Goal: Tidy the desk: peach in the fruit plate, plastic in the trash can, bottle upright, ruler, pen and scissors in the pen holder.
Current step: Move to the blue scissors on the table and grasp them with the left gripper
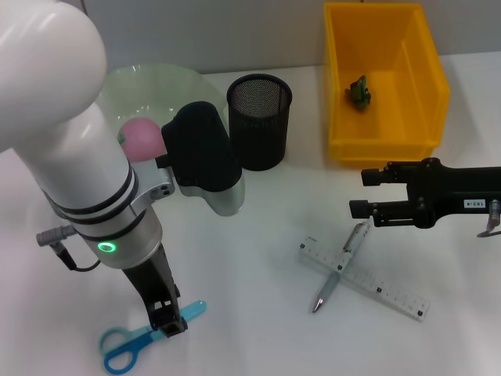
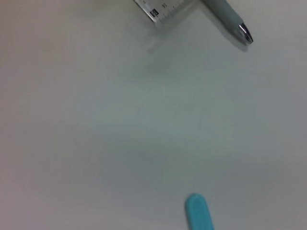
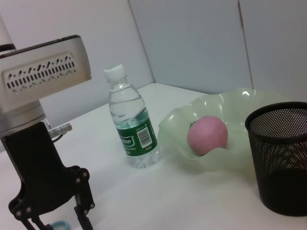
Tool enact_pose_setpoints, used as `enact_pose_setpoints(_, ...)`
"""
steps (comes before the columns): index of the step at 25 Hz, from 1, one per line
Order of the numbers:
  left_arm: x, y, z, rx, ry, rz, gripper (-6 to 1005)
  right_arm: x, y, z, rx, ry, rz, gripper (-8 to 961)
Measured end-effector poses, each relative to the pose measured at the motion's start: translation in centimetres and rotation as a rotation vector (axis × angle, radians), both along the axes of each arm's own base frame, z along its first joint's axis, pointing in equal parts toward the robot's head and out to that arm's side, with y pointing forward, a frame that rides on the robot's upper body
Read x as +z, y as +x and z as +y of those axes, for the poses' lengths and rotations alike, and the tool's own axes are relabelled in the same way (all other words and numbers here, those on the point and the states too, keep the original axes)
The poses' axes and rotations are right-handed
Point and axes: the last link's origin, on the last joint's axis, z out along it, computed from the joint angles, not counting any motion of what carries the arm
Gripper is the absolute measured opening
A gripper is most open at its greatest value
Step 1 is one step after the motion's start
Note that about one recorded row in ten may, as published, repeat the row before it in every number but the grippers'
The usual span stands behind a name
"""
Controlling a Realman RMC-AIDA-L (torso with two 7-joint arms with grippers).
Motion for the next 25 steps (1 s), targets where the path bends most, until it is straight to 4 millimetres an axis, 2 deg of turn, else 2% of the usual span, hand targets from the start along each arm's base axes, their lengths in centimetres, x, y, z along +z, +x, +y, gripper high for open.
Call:
enact_pose_setpoints(5, -0.1, -0.2, 0.0, 0.004, 0.0, 0.002, 541, 0.0, -0.1, 0.1, 0.001, 0.001, 0.001, 722)
enact_pose_setpoints(7, -0.1, -0.3, 0.0, 0.01, -0.004, 0.007, 423, 0.0, -0.1, 0.1, 0.001, 0.001, 0.001, 722)
enact_pose_setpoints(25, -0.3, -1.2, 0.1, 0.04, -0.011, 0.035, 416, 0.3, -0.2, 0.5, -0.002, 0.019, -0.001, 721)
